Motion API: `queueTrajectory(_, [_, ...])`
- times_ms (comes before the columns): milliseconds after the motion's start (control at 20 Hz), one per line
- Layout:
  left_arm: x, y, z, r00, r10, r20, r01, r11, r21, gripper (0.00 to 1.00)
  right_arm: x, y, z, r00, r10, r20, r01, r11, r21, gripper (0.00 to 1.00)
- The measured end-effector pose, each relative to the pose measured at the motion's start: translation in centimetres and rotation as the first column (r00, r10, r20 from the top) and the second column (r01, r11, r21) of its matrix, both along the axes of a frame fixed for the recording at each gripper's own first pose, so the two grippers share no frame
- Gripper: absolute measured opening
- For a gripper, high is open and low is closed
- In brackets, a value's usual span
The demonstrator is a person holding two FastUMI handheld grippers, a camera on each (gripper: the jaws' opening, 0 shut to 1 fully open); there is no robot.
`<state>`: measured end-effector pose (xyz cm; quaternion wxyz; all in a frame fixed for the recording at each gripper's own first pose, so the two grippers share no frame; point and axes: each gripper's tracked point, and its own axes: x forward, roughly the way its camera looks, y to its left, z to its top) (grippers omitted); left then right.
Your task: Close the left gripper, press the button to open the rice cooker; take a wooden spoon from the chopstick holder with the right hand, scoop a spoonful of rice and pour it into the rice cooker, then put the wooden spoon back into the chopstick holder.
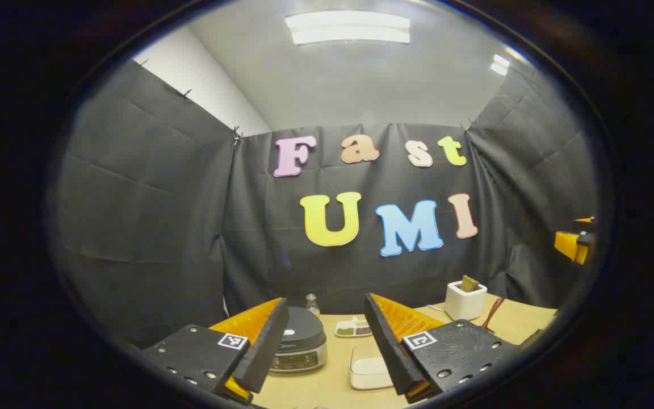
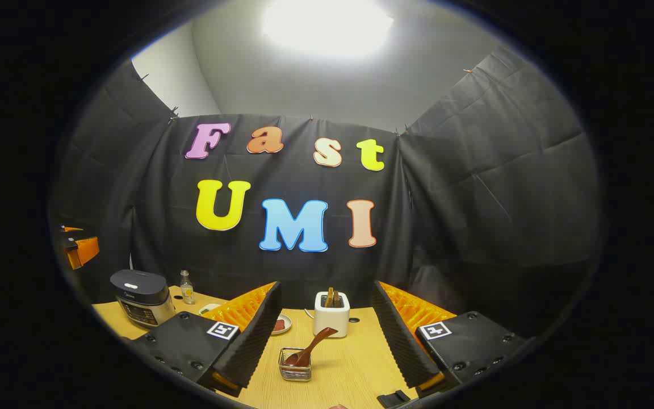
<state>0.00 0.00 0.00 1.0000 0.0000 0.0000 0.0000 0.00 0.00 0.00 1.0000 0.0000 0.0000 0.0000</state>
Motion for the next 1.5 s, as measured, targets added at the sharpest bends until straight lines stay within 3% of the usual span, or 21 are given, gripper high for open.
queueTrajectory(1500, [-0.8, -1.4, 0.9, 0.999, 0.047, -0.023, -0.047, 0.999, 0.02, 0.82, 0.7, -2.6, -0.9, 1.0, 0.02, -0.003, -0.02, 1.0, 0.011, 1.0])
